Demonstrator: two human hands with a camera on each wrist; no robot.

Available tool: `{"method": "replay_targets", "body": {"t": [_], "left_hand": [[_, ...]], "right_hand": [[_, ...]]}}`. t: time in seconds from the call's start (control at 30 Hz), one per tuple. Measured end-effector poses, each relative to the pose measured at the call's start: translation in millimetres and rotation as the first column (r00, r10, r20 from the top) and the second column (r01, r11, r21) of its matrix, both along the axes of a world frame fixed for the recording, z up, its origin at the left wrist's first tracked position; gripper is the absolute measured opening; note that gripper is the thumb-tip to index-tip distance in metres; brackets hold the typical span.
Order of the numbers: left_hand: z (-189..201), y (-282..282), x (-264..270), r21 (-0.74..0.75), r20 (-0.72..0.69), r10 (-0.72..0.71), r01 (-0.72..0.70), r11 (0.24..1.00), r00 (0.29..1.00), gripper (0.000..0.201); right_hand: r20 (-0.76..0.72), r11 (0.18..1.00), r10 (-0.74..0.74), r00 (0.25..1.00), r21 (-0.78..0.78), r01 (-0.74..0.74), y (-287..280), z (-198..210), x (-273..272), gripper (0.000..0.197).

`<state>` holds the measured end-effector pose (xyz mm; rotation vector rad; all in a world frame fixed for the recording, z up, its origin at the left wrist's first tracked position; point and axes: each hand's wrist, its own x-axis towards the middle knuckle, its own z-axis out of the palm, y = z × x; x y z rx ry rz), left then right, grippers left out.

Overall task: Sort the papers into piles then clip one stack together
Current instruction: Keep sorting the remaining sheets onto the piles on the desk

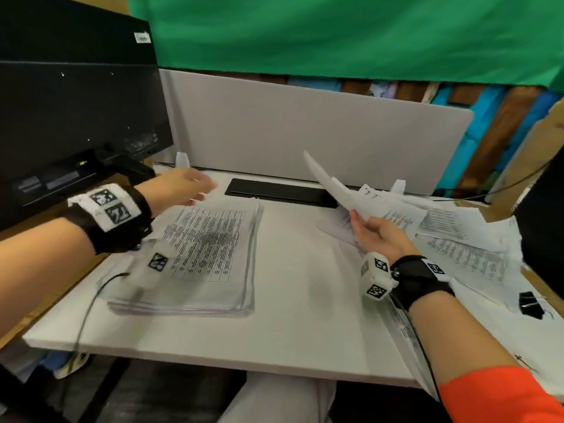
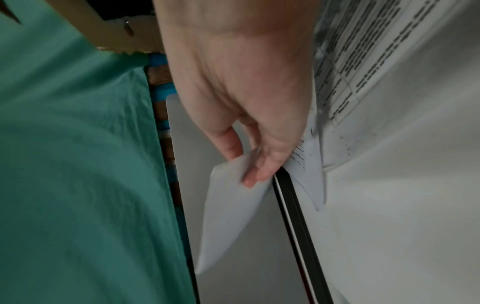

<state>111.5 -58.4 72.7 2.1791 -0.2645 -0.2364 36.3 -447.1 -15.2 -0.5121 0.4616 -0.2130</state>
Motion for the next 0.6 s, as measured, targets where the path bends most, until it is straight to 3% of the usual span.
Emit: {"method": "replay_targets", "body": {"t": [0.07, 0.1, 0.17, 0.23, 0.3, 0.37, 0.43, 0.47, 0.5, 0.53, 0.6], "left_hand": [[3, -32, 1, -0.365, -0.301, -0.165, 0.046, 0.93, 0.939, 0.059], [1, -47, 5, -0.47, -0.386, -0.232, 0.027, 0.882, 0.893, 0.069], [-9, -78, 15, -0.602, -0.496, -0.338, -0.035, 0.798, 0.8, 0.089], [-24, -103, 25, -0.694, -0.568, -0.425, -0.133, 0.707, 0.705, 0.103], [-43, -125, 33, -0.73, -0.561, -0.494, -0.115, 0.673, 0.664, 0.09], [-58, -149, 28, -0.649, -0.515, -0.449, 0.009, 0.761, 0.73, 0.058], [-74, -171, 25, -0.495, -0.47, -0.302, 0.036, 0.868, 0.829, 0.027], [-81, -179, 25, -0.448, -0.439, -0.242, 0.023, 0.894, 0.865, 0.024], [-84, -184, 26, -0.455, -0.429, -0.22, 0.001, 0.89, 0.876, 0.028], [-85, -186, 27, -0.509, -0.445, -0.237, -0.026, 0.861, 0.864, 0.032], [-89, -187, 33, -0.606, -0.498, -0.289, -0.09, 0.79, 0.817, 0.039]], "right_hand": [[0.026, 0.993, 0.076, 0.997, -0.09, -0.073, 7, 8, -12, 0.037], [0.028, 0.968, 0.14, 0.99, -0.216, -0.131, 12, 15, -19, 0.034], [-0.011, 0.846, 0.273, 0.962, -0.474, -0.246, 18, 24, -32, 0.033], [-0.091, 0.72, 0.348, 0.933, -0.611, -0.328, 11, 26, -41, 0.031], [-0.212, 0.589, 0.436, 0.875, -0.667, -0.456, -2, 25, -48, 0.034], [-0.294, 0.504, 0.473, 0.83, -0.683, -0.529, -15, 20, -54, 0.038], [-0.324, 0.543, 0.32, 0.89, -0.707, -0.453, -28, 12, -53, 0.041], [-0.351, 0.567, 0.123, 0.928, -0.743, -0.356, -40, 4, -48, 0.048], [-0.375, 0.573, -0.104, 0.921, -0.78, -0.253, -51, -3, -45, 0.063], [-0.413, 0.572, -0.301, 0.86, -0.8, -0.183, -64, -11, -41, 0.079], [-0.457, 0.575, -0.496, 0.739, -0.81, -0.115, -81, -23, -36, 0.089]]}}
